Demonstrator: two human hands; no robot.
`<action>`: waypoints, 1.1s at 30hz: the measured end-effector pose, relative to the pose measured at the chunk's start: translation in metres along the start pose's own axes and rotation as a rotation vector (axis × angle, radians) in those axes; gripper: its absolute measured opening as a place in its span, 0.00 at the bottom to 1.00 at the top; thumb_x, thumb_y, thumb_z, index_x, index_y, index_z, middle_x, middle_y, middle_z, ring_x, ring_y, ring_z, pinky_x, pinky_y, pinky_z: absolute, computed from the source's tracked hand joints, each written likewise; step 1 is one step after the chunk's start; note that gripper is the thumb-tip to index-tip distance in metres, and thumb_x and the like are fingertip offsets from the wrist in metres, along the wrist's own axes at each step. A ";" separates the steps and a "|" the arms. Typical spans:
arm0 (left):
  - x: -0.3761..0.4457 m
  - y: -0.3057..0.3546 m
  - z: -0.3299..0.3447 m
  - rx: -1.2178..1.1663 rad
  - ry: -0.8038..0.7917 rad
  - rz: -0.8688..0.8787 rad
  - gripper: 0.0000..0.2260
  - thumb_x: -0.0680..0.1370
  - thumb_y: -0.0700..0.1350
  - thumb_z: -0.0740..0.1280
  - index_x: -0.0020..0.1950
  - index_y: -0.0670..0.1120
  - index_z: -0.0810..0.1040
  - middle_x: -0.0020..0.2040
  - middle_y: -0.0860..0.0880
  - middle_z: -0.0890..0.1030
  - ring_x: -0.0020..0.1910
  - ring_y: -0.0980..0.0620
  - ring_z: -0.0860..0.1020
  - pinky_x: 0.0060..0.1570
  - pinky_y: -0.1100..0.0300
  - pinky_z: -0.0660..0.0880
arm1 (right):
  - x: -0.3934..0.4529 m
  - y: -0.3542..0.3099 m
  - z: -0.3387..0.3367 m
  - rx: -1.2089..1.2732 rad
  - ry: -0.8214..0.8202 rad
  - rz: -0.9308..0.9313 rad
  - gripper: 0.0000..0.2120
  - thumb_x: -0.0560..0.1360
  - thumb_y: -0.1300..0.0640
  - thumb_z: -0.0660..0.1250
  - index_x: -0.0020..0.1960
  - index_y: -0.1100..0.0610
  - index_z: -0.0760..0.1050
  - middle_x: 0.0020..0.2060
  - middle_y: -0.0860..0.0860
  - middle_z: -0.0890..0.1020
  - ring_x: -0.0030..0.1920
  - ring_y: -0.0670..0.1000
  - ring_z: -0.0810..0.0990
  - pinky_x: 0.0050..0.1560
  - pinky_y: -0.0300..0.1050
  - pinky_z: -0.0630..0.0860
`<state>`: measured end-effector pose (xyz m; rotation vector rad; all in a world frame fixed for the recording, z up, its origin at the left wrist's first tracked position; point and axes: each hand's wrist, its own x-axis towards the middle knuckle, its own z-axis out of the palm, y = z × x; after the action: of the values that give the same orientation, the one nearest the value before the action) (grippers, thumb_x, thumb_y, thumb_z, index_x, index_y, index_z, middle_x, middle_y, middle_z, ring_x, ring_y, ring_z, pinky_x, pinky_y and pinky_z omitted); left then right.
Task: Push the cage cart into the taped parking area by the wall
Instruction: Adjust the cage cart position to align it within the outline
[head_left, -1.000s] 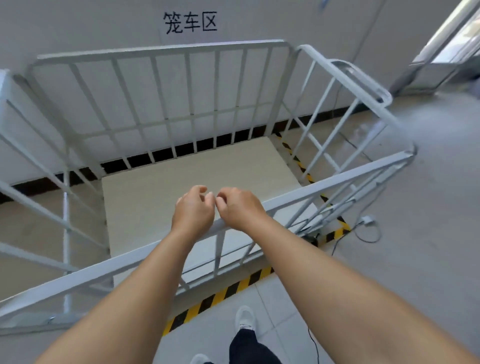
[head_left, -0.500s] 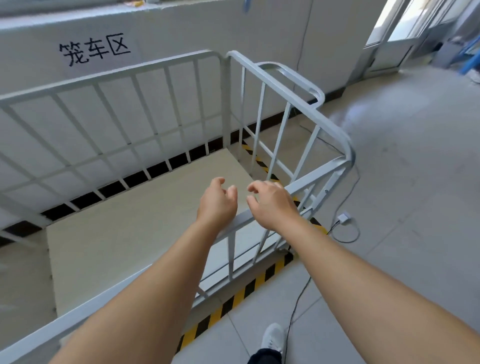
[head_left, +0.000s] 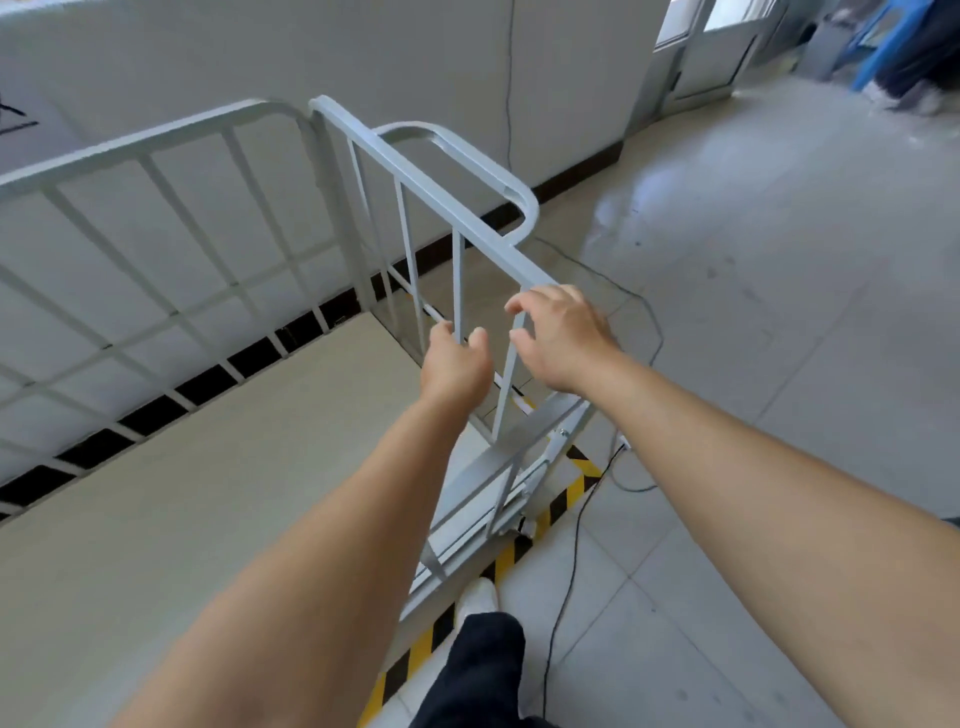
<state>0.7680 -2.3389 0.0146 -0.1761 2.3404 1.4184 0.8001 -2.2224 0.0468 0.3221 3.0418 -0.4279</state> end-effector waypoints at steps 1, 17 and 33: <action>0.010 0.009 0.010 -0.011 -0.029 0.003 0.24 0.81 0.52 0.56 0.75 0.46 0.58 0.69 0.44 0.70 0.65 0.43 0.72 0.64 0.49 0.69 | 0.012 0.008 -0.003 -0.003 -0.024 0.014 0.16 0.80 0.52 0.57 0.67 0.49 0.68 0.68 0.48 0.70 0.69 0.52 0.63 0.67 0.50 0.62; 0.114 0.060 0.090 -0.037 -0.010 -0.190 0.24 0.78 0.52 0.58 0.72 0.45 0.60 0.59 0.43 0.74 0.52 0.43 0.77 0.52 0.50 0.76 | 0.185 0.073 -0.018 -0.051 -0.149 -0.354 0.15 0.79 0.58 0.57 0.65 0.50 0.72 0.64 0.47 0.73 0.66 0.50 0.66 0.65 0.48 0.66; 0.155 0.092 0.157 0.016 0.576 -0.440 0.08 0.76 0.50 0.62 0.53 0.50 0.68 0.44 0.47 0.80 0.42 0.45 0.82 0.44 0.49 0.78 | 0.314 0.169 -0.046 -0.104 -0.352 -0.867 0.23 0.77 0.63 0.61 0.69 0.48 0.66 0.67 0.46 0.70 0.69 0.51 0.64 0.69 0.51 0.60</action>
<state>0.6401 -2.1430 -0.0355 -1.1510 2.5082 1.2331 0.5286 -1.9889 0.0200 -0.9929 2.6707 -0.2976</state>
